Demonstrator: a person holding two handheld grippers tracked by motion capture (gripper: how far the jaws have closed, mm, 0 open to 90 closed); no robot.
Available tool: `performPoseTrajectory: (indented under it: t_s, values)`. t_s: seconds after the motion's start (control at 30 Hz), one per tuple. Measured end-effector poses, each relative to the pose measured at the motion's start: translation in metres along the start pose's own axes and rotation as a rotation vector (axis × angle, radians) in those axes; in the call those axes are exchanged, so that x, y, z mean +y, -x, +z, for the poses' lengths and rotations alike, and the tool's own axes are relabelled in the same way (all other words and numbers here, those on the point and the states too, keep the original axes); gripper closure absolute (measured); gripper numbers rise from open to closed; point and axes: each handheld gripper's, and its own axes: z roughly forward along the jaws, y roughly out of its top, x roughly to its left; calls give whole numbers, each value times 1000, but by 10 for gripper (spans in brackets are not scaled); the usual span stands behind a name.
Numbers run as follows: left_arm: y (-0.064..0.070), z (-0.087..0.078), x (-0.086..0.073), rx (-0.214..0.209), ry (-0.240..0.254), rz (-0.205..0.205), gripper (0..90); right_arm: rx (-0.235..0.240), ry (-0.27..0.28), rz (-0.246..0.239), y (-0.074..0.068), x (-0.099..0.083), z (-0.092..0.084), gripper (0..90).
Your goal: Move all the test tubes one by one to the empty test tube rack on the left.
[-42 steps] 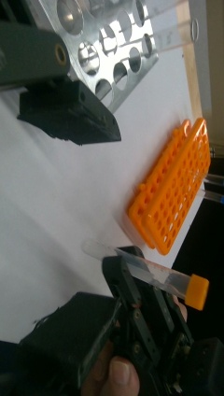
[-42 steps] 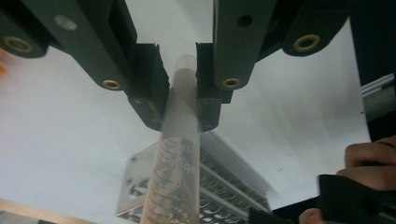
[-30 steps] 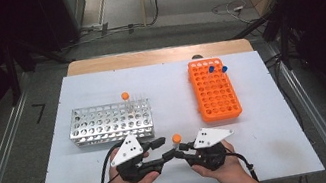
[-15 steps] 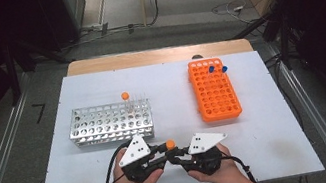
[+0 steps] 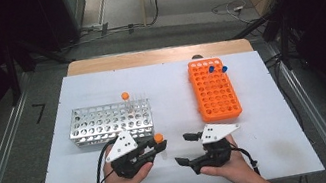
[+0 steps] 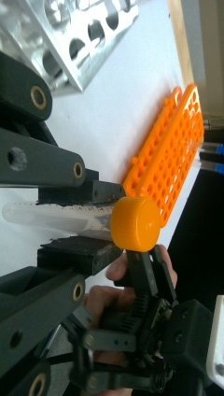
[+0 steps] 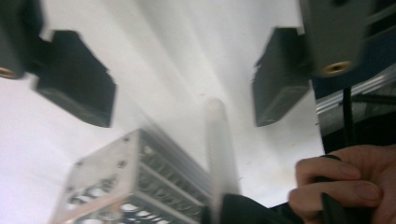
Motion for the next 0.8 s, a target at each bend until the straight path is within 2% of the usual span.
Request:
performPoseTrajectory:
  t_s: [0.03,0.17,0.33,0.47,0.8]
  values:
    - [-2,-2,1,7,2,-2,751,-3,-2,1,3,0,-3,81]
    - [-9,-9,5,35,13,-7,751,0,7,12,16,-2,-16,0]
    - [-18,-17,10,71,24,-11,751,-48,24,35,28,-4,-31,0]
    - [-27,-25,15,110,31,-13,751,-91,13,37,34,-8,-41,0]
    - [-58,-43,30,219,53,-13,750,-157,30,64,48,-22,-68,0]
